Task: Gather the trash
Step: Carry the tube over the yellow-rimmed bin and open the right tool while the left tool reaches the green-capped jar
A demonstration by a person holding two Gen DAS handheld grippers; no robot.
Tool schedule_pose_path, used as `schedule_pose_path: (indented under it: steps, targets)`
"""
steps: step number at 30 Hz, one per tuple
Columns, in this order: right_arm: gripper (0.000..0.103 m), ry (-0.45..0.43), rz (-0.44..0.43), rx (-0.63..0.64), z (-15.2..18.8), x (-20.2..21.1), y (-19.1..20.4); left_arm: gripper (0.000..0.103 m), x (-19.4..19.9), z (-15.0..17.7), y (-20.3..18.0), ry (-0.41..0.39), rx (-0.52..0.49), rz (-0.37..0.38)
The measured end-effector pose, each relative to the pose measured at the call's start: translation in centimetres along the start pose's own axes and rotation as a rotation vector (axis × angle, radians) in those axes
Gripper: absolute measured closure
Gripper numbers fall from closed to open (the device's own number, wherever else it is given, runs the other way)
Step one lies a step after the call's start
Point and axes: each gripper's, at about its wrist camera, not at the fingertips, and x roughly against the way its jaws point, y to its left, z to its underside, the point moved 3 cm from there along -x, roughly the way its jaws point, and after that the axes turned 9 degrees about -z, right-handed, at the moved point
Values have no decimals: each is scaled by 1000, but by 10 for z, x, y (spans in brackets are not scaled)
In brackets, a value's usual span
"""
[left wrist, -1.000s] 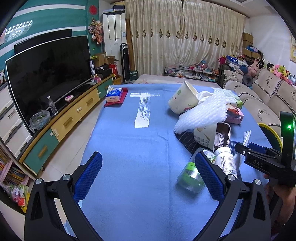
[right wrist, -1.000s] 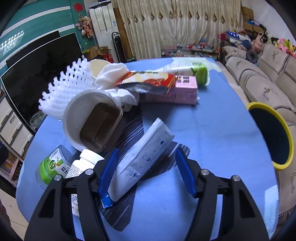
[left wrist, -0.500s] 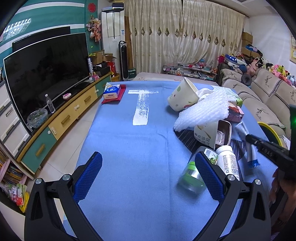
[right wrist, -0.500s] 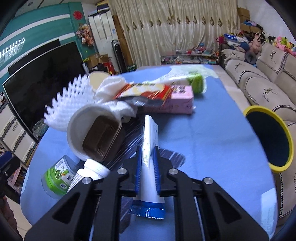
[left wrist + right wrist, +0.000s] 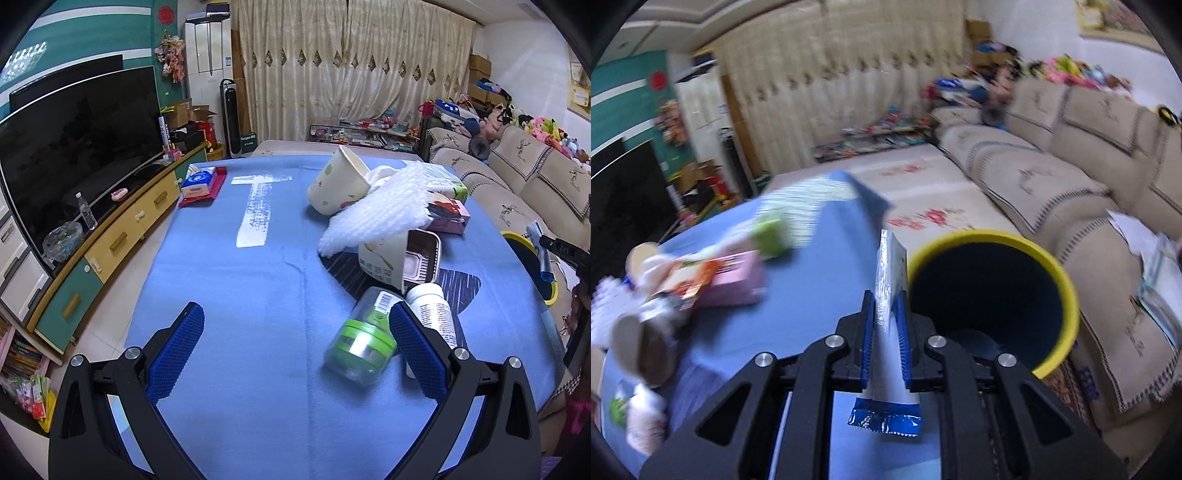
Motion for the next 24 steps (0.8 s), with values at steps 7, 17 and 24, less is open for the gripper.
schedule_pose_path:
  steps: [7, 17, 24]
  targets:
    - [88, 72, 79, -98, -16, -39, -69, 4, -3, 1, -20, 20, -31, 20]
    - [70, 62, 97, -98, -22, -40, -71, 4, -11, 1, -37, 34, -68, 51]
    - [66, 24, 38, -41, -11, -11, -34, 4, -23, 6, -43, 48, -110, 98]
